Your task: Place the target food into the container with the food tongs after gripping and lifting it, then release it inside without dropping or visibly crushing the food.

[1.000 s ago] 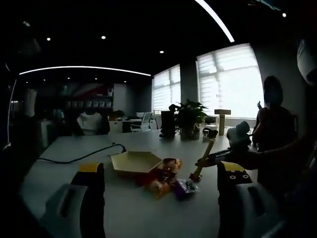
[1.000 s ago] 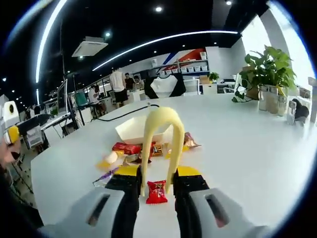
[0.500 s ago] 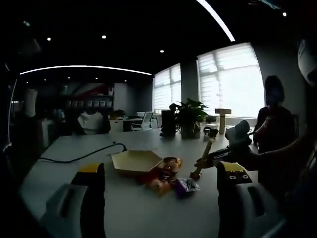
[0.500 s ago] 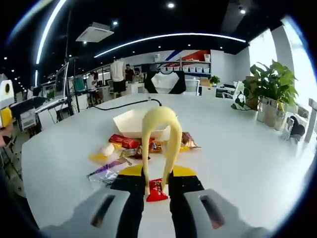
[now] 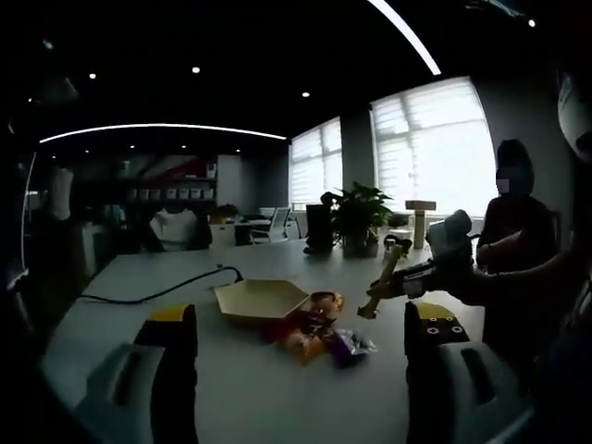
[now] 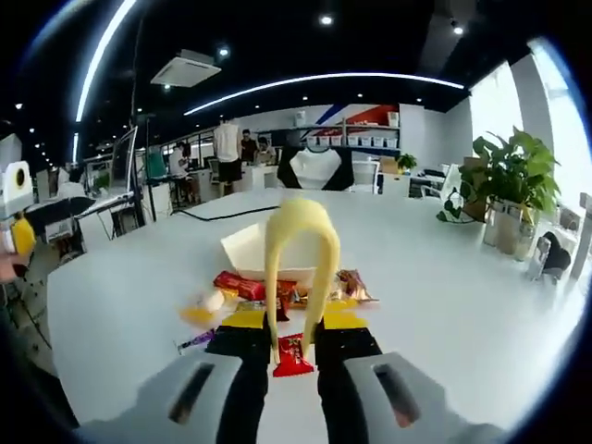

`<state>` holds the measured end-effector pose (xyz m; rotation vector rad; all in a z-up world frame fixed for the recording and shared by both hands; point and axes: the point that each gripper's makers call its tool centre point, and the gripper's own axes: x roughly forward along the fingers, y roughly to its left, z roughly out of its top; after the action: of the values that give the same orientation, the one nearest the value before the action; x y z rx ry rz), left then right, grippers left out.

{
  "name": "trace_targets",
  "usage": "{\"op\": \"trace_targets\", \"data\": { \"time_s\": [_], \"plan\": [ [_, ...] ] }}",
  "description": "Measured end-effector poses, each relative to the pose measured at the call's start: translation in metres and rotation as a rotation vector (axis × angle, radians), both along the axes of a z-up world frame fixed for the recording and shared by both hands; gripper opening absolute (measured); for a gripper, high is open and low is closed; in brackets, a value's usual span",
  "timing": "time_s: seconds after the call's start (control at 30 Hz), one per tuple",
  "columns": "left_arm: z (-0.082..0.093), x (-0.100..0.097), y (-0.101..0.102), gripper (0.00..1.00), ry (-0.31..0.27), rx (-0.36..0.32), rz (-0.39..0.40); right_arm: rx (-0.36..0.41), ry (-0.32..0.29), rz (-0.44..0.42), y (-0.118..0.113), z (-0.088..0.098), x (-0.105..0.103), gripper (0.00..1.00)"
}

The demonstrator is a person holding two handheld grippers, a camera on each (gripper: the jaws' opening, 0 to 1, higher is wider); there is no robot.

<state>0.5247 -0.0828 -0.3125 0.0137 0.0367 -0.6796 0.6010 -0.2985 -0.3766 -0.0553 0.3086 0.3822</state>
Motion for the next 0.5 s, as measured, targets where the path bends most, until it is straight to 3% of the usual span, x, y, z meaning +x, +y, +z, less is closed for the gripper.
{"op": "trace_targets", "data": {
  "time_s": [0.27, 0.5],
  "plan": [
    [0.001, -0.001, 0.001, 0.98, -0.004, -0.008, 0.001, 0.006, -0.057, 0.032, 0.01, 0.036, 0.031, 0.13],
    [0.001, -0.003, 0.006, 0.99, -0.006, 0.003, 0.006, -0.003, -0.08, 0.081, 0.027, 0.052, 0.062, 0.13]
  ]
}}
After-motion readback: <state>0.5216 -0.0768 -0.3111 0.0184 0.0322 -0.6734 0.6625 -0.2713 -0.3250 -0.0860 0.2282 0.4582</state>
